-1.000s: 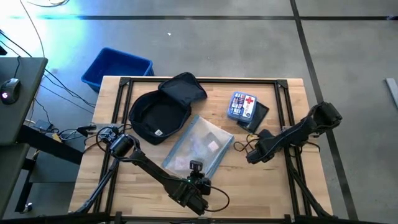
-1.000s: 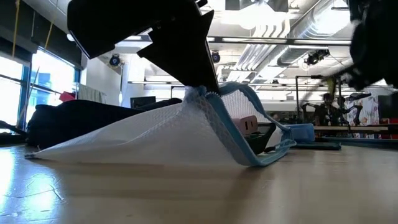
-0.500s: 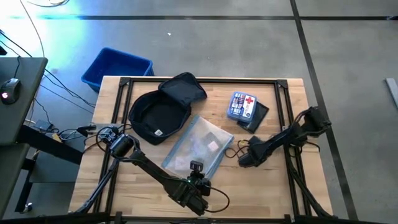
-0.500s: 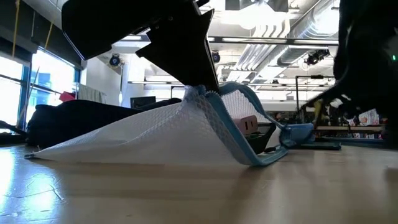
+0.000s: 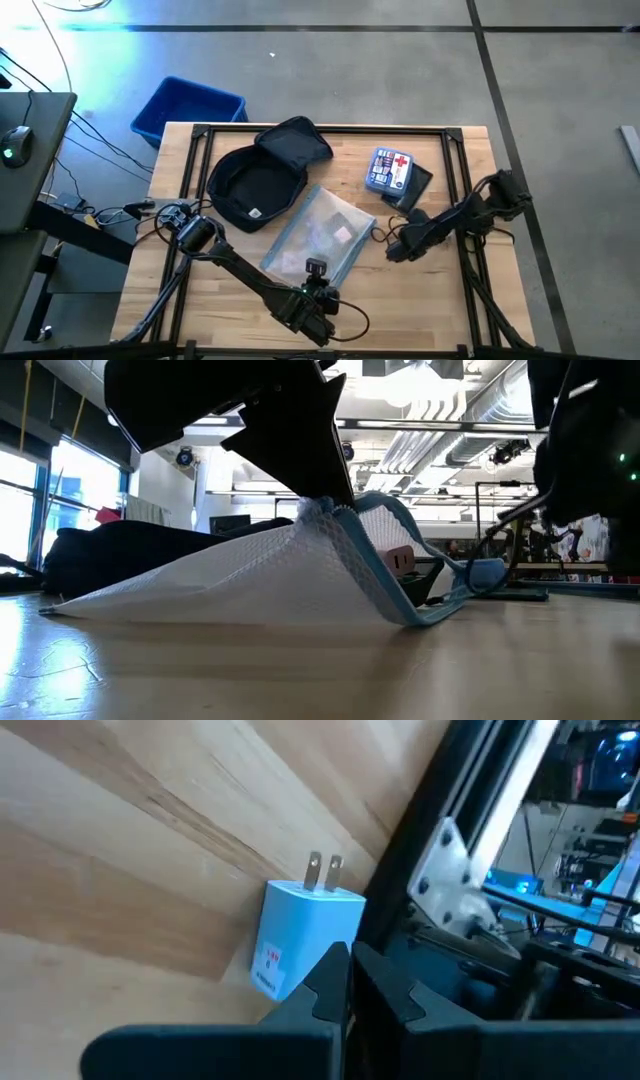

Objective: Unpack backpack
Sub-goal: Put the white adaptor into the transparent zip bag

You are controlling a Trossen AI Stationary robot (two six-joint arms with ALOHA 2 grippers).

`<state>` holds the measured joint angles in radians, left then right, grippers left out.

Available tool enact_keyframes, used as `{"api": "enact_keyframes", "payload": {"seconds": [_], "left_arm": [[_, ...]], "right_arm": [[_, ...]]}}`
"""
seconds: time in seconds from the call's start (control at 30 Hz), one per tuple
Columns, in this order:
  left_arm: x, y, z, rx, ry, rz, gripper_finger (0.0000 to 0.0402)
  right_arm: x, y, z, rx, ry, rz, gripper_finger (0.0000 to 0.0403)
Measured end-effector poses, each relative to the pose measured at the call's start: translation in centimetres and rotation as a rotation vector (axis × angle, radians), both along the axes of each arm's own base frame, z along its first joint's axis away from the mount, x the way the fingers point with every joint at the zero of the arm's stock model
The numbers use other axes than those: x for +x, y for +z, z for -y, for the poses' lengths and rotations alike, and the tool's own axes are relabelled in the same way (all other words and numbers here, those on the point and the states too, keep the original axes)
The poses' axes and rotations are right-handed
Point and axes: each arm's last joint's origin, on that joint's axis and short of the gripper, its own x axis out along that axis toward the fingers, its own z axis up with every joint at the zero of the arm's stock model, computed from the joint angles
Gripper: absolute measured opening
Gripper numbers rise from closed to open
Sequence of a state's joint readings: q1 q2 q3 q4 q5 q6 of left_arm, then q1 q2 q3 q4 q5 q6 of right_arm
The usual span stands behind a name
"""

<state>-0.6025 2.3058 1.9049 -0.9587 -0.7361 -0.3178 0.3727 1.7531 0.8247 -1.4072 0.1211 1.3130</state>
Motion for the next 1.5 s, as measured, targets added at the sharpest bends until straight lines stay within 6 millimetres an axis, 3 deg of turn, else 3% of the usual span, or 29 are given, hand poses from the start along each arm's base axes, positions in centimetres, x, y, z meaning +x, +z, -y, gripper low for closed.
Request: {"api": "enact_keyframes", "payload": {"seconds": [0.27,0.37,0.57,0.7,0.83,0.93,1.23,1.4,1.5], "left_arm": [[0.0,0.0,0.0,-0.002,0.002,0.002,0.0000],[0.0,0.0,0.0,-0.003,0.002,0.002,0.0000],[0.2,0.0,0.1,-0.019,0.001,0.018,0.0000],[0.2,0.0,0.1,-0.032,-0.001,0.017,0.0000],[0.3,0.0,0.2,-0.036,-0.007,0.015,0.0000],[0.3,0.0,0.2,-0.040,-0.009,0.014,0.0000],[0.3,0.0,0.2,-0.044,-0.011,0.013,0.0000],[0.3,0.0,0.3,-0.045,-0.011,0.014,0.0000],[0.3,0.0,0.3,-0.050,-0.013,0.010,0.0000]], "right_arm": [[-1.4,-1.8,0.4,0.047,-0.001,-0.003,0.0000],[0.3,-1.6,-1.2,0.104,0.031,0.141,0.0000],[4.1,1.3,-4.6,0.189,0.182,0.375,0.0000],[5.1,3.9,-5.8,0.139,0.313,0.400,0.0000],[4.6,5.9,-5.3,0.062,0.295,0.304,0.0000],[4.0,6.0,-5.2,0.118,0.308,0.206,0.0000],[2.6,5.4,-7.8,0.648,0.935,-0.110,0.0018],[1.3,5.4,-9.6,0.779,1.231,-0.239,0.0079],[0.8,5.3,-10.5,0.762,1.377,-0.276,0.0134]]}}
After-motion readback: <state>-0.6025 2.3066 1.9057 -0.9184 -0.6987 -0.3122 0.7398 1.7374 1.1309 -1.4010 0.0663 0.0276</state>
